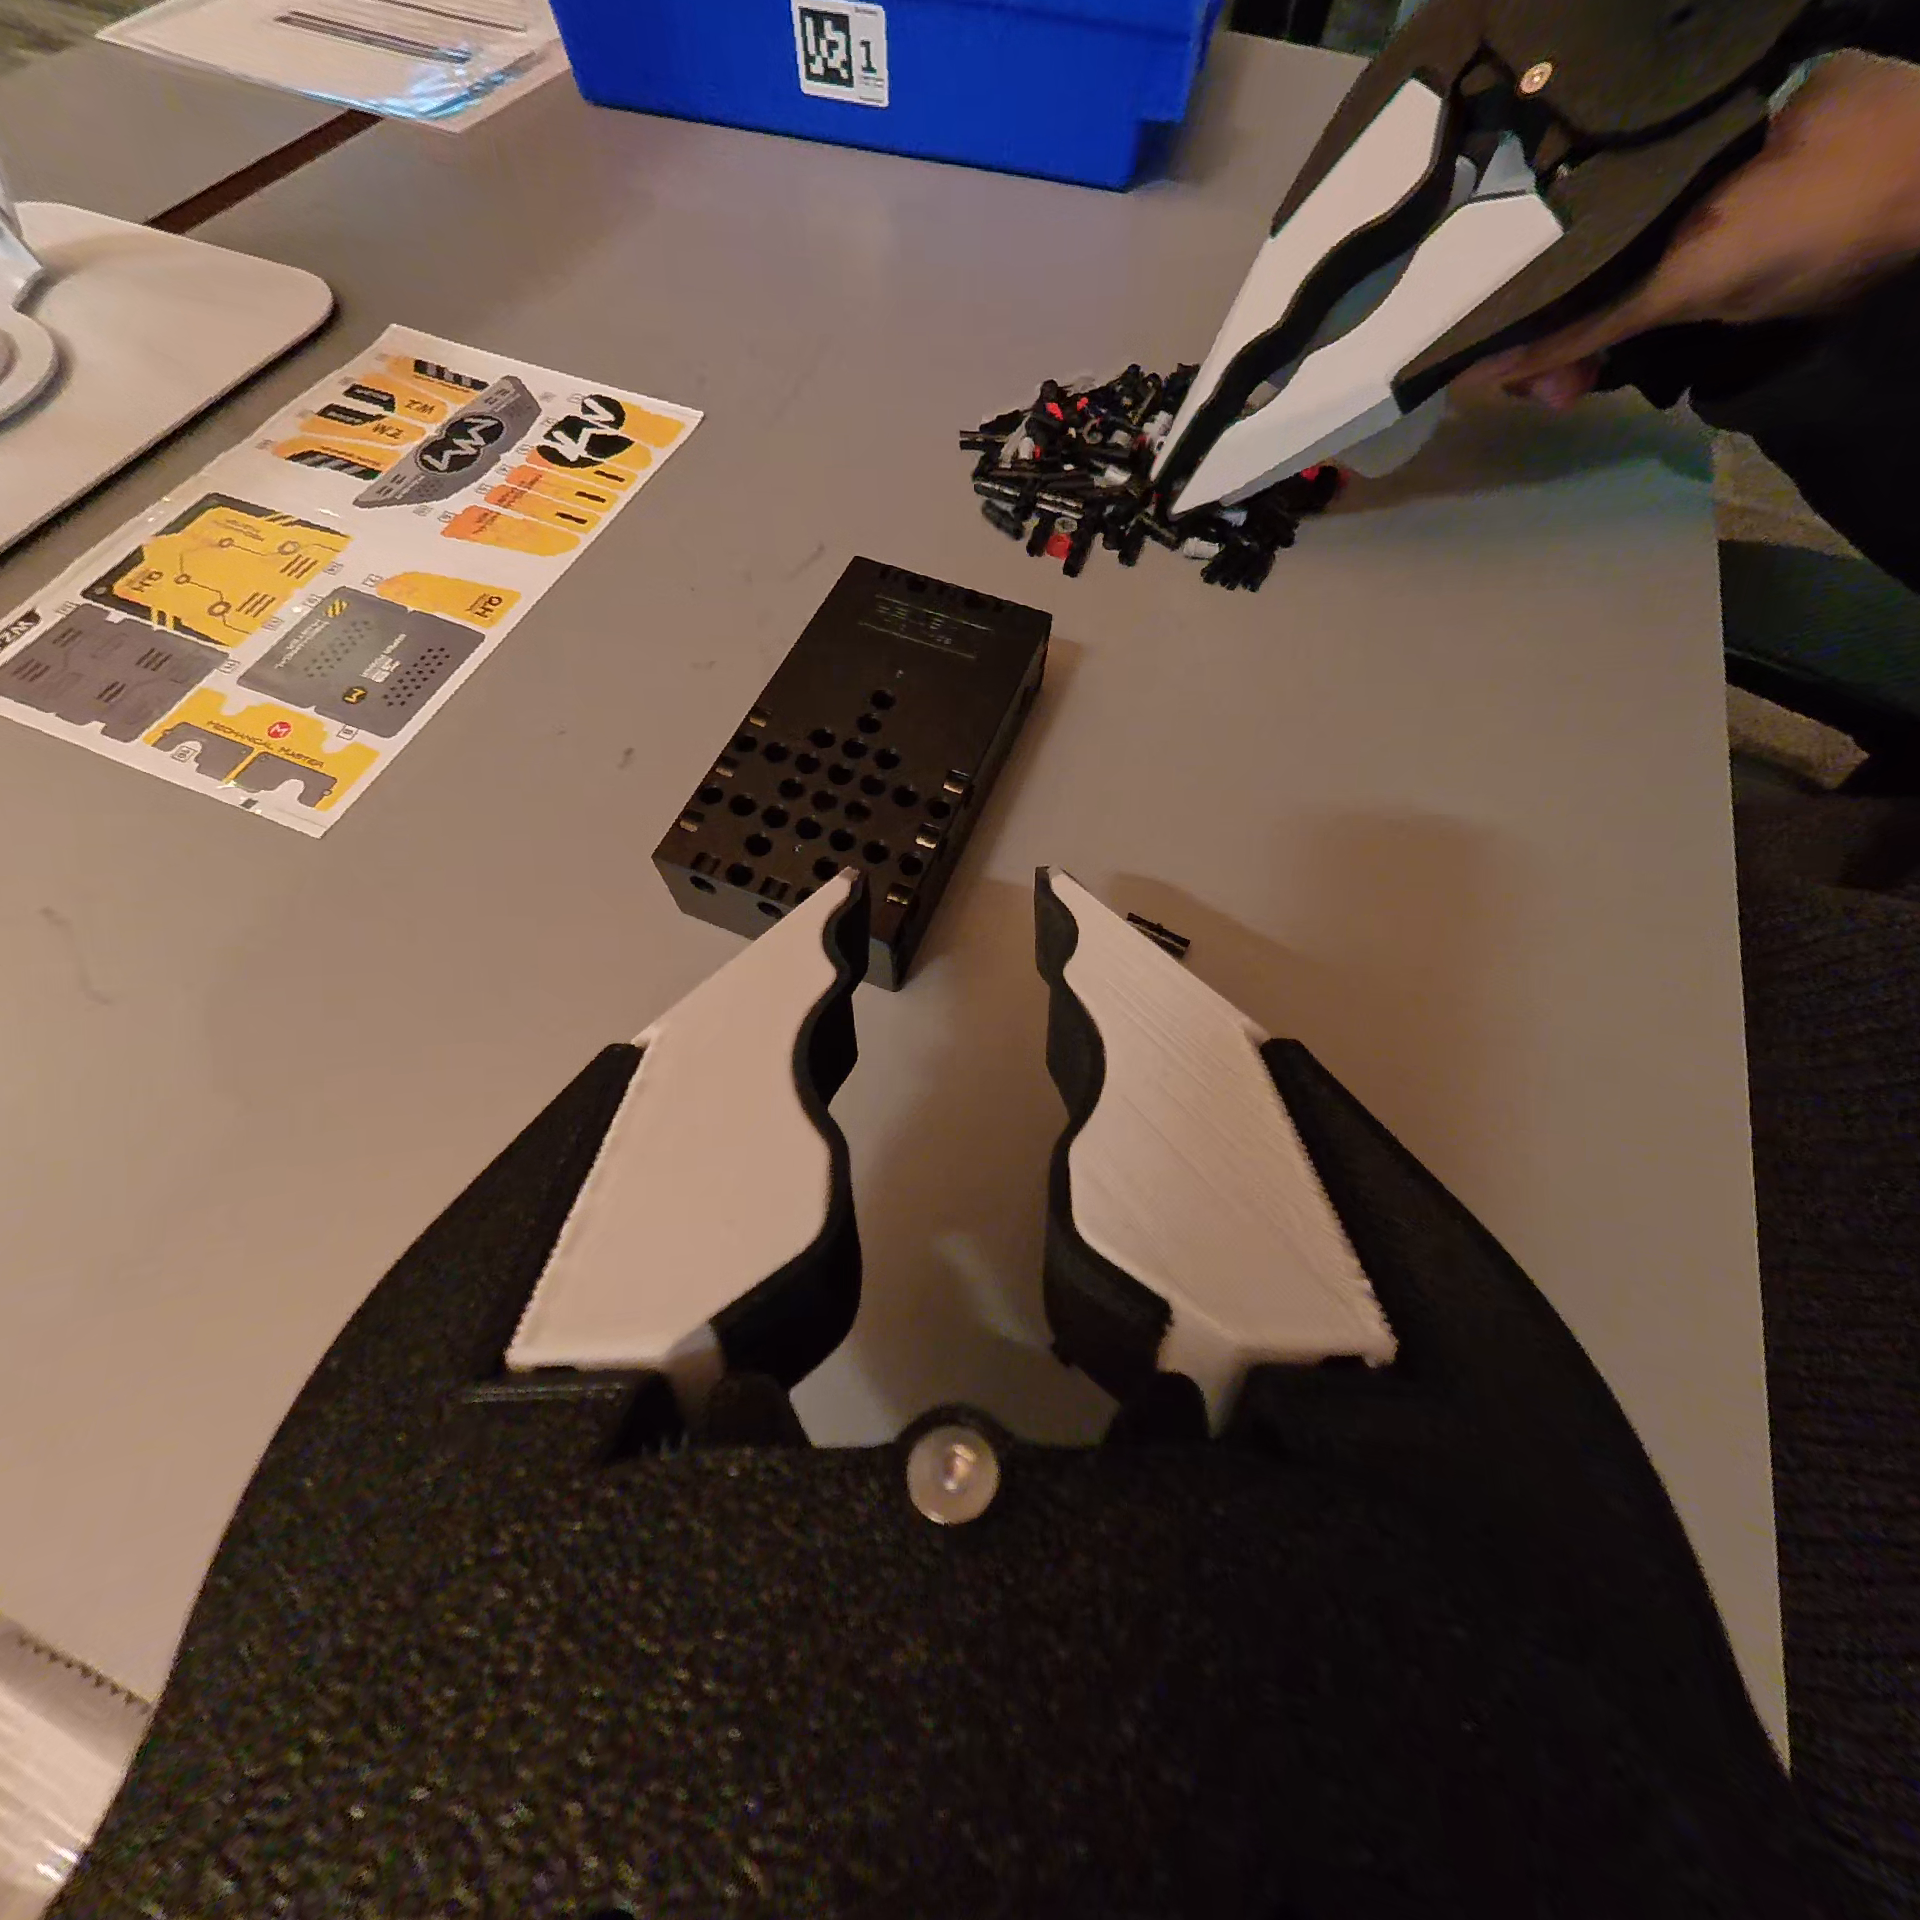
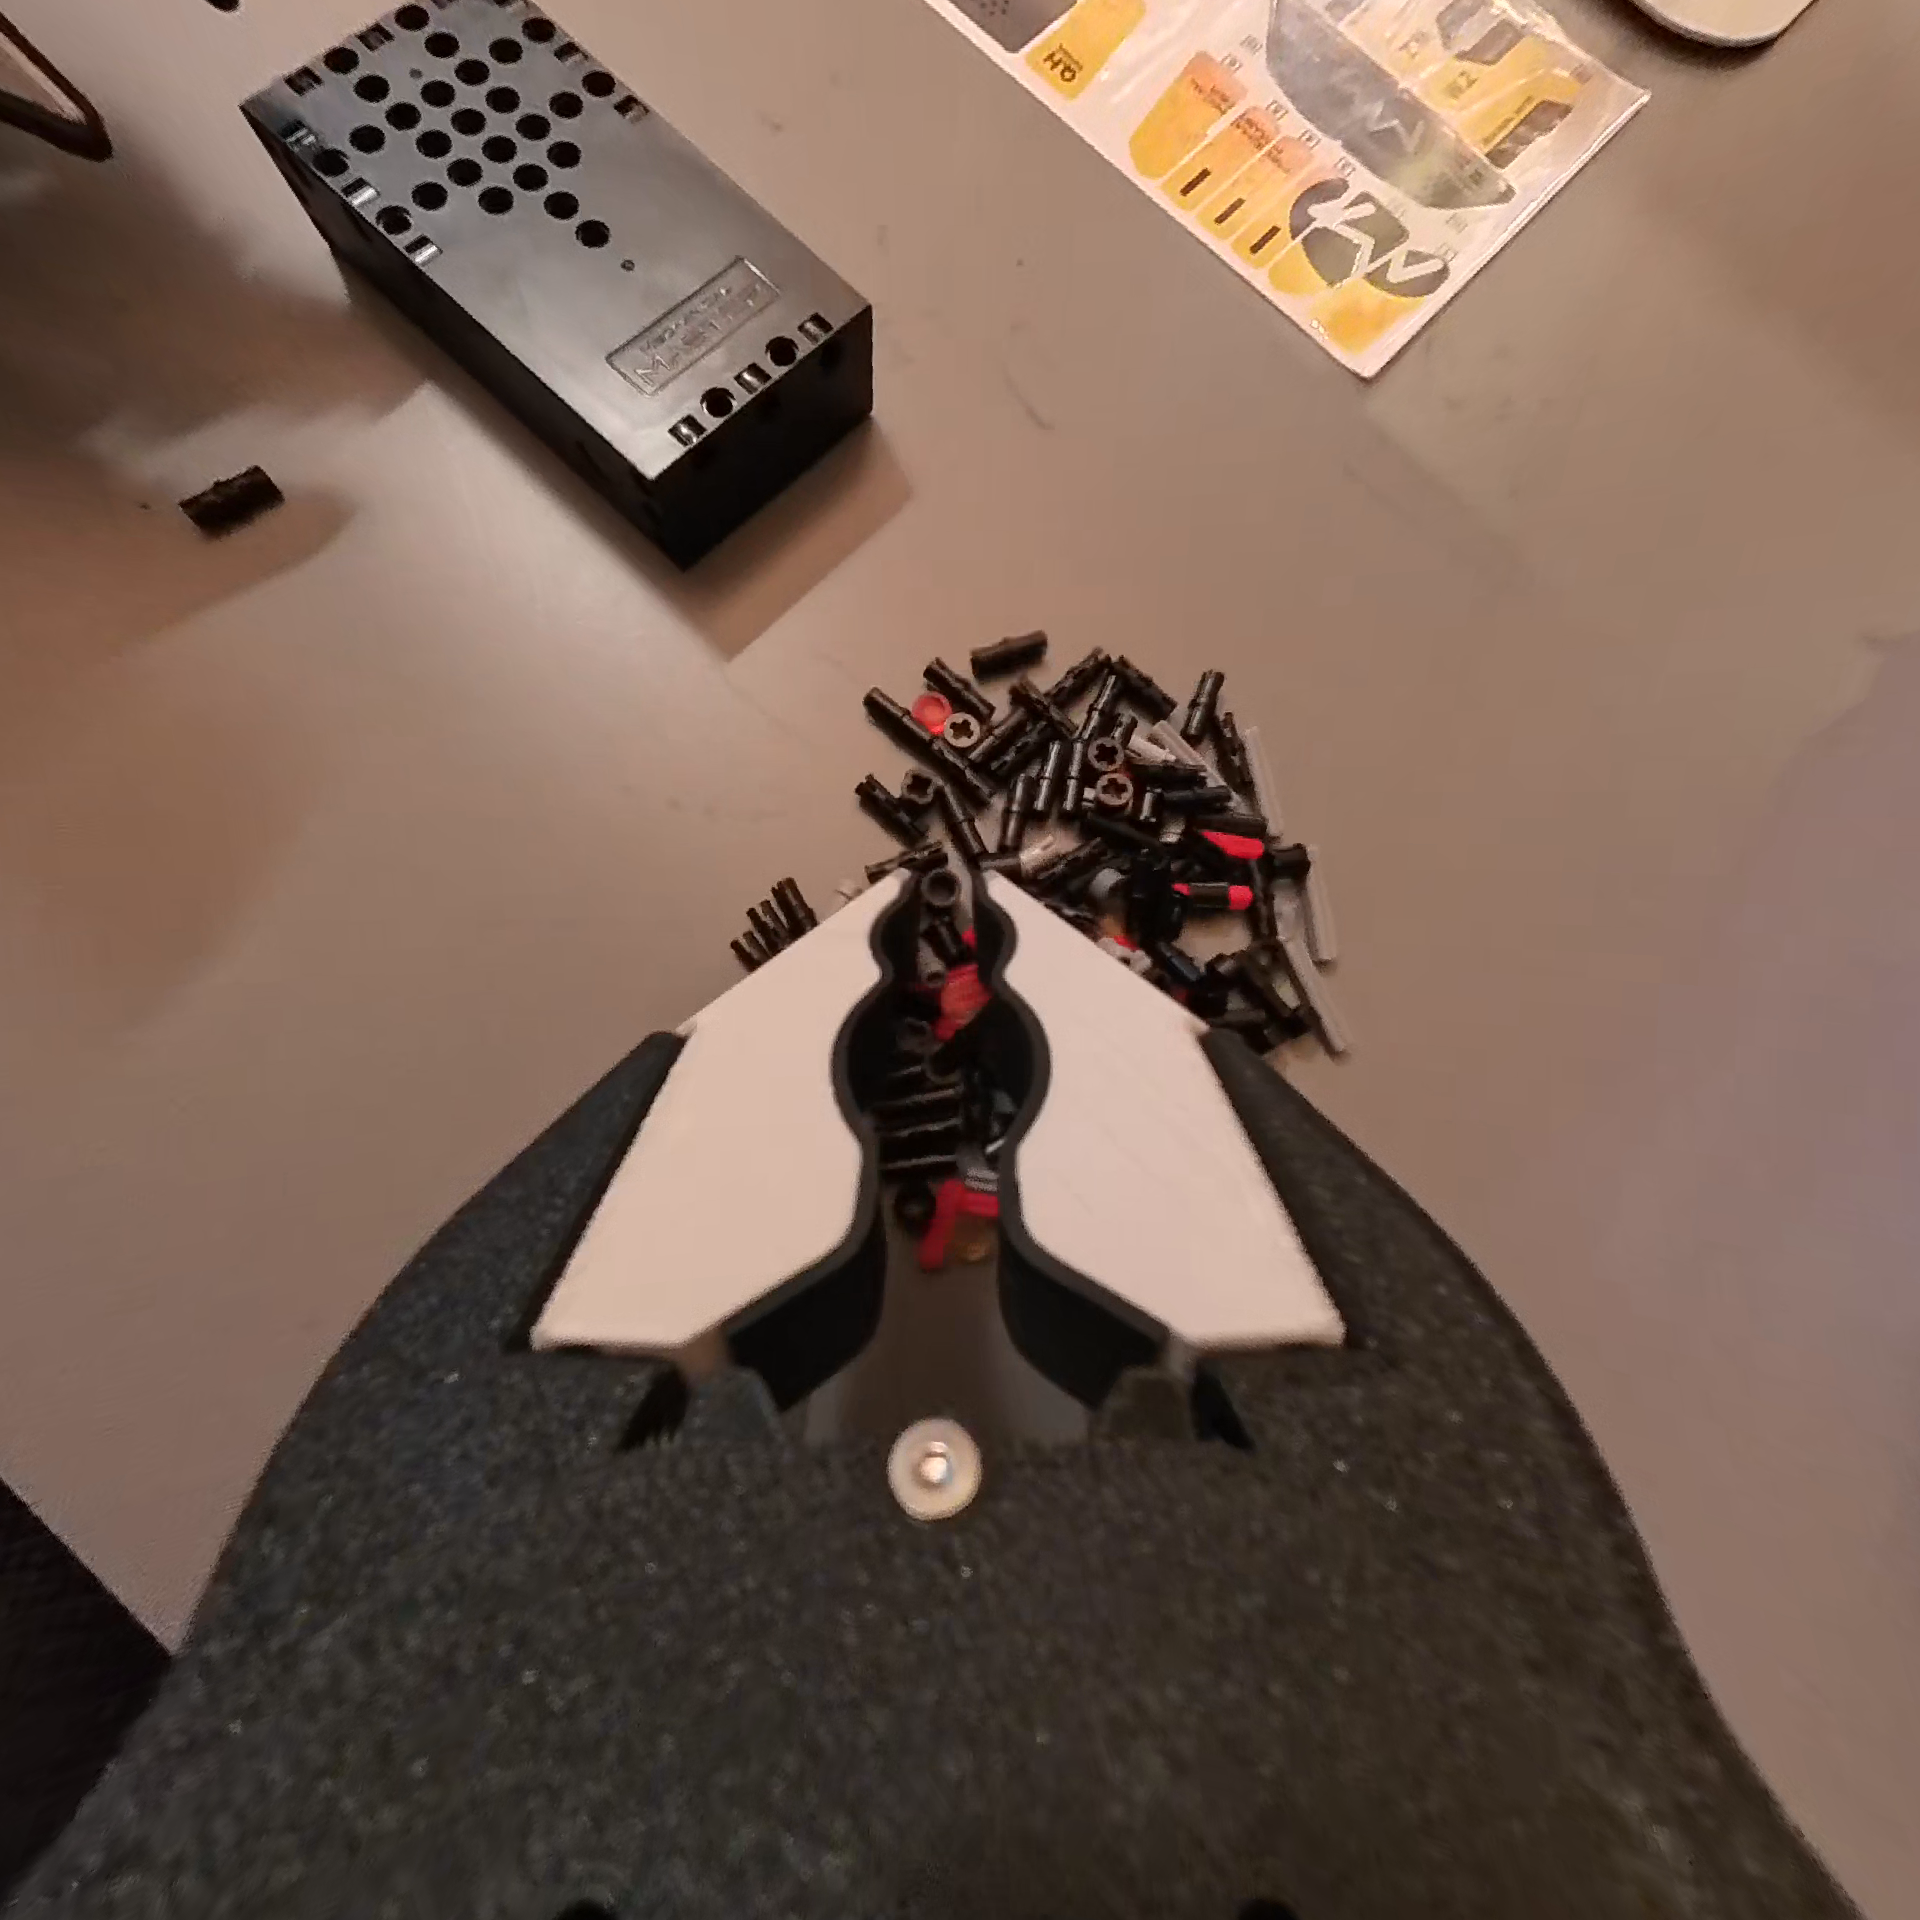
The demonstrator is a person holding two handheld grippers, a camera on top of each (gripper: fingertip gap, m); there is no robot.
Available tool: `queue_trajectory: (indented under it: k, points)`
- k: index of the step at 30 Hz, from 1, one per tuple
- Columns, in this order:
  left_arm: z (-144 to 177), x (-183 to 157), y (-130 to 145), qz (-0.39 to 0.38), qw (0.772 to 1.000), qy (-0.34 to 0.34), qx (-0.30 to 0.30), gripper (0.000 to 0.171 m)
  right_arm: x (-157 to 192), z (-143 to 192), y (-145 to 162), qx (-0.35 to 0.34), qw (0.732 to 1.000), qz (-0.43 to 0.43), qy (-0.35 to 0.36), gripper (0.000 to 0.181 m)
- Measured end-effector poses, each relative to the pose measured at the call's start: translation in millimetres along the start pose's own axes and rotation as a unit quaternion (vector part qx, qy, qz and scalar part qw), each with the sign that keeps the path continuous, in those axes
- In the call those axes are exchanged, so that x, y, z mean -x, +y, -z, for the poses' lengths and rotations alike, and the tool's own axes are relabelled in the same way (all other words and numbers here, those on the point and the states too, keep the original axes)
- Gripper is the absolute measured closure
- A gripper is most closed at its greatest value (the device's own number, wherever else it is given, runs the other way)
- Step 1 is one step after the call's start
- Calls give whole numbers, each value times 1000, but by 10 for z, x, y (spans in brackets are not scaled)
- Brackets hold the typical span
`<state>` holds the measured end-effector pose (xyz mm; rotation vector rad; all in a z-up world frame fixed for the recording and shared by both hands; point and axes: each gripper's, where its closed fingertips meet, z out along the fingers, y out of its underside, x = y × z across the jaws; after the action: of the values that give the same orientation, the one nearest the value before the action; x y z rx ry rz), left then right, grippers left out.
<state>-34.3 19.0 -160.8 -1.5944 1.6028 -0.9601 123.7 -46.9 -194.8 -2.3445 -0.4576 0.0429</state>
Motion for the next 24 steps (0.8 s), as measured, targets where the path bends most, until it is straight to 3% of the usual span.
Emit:
queue_trajectory:
  k: [6,13,16,20,24]
  points:
    - [-2,-1,1,0,1000,0,1,141,4,13,-33,-5,1000,9,0,174]
    - [-4,-2,5,-2,1000,0,2,141,93,121,-253,-73,997,-18,-26,174]
    - [-5,-6,4,-2,1000,1,2,141,371,122,-365,-98,992,-22,-76,174]
    - [-7,-13,7,-4,1000,1,3,141,995,31,-488,-107,983,-1,-152,174]
    - [4,-59,-8,-28,1000,-3,-3,141,1297,-141,-471,-81,986,63,-128,174]
